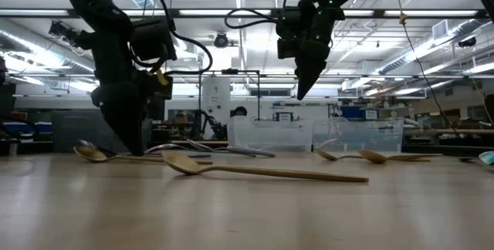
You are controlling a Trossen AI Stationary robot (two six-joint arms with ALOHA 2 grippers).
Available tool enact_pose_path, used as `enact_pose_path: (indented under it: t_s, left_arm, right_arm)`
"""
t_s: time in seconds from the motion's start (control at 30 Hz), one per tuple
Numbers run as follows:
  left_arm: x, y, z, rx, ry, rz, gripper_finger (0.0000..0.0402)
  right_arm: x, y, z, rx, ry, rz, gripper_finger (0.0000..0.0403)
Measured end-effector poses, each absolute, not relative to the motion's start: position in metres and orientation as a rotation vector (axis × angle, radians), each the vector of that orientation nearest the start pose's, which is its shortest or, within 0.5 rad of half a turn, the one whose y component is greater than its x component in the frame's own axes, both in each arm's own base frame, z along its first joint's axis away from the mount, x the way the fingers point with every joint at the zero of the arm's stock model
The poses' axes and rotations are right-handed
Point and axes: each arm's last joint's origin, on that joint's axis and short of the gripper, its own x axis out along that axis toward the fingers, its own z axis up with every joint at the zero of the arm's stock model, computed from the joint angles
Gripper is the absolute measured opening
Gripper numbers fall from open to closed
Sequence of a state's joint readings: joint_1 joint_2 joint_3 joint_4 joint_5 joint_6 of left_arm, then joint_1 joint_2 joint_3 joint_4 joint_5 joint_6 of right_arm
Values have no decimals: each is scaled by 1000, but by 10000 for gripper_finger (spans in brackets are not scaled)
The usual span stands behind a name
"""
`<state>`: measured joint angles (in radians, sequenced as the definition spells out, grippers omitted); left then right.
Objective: Sort silverware by color (type)
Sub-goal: Put the blue spoon into the right transparent bin
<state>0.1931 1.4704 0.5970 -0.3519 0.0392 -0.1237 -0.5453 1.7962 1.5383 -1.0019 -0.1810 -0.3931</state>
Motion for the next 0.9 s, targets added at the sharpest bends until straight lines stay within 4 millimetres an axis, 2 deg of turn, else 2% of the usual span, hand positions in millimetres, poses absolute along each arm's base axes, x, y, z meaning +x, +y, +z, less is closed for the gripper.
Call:
enact_pose_path:
  t_s: [0.1, 0.23, 0.47, 0.67, 0.9]
  left_arm:
    - [225, 43, 123, -259, 1234, 219, 18]
    - [225, 42, 123, -276, 1231, 204, 16]
    - [223, 33, 130, -329, 1211, 49, 16]
    - [220, 32, 146, -393, 1130, 8, 14]
    - [210, 47, 174, -467, 982, 105, 14]
  right_arm:
    - [311, -183, 265, 107, 1207, -75, 153]
    - [312, -183, 265, 104, 1203, -75, 153]
    - [313, -184, 265, 98, 1190, -78, 153]
    - [313, -184, 265, 100, 1189, -80, 153]
    - [314, -184, 266, 96, 1175, -87, 153]
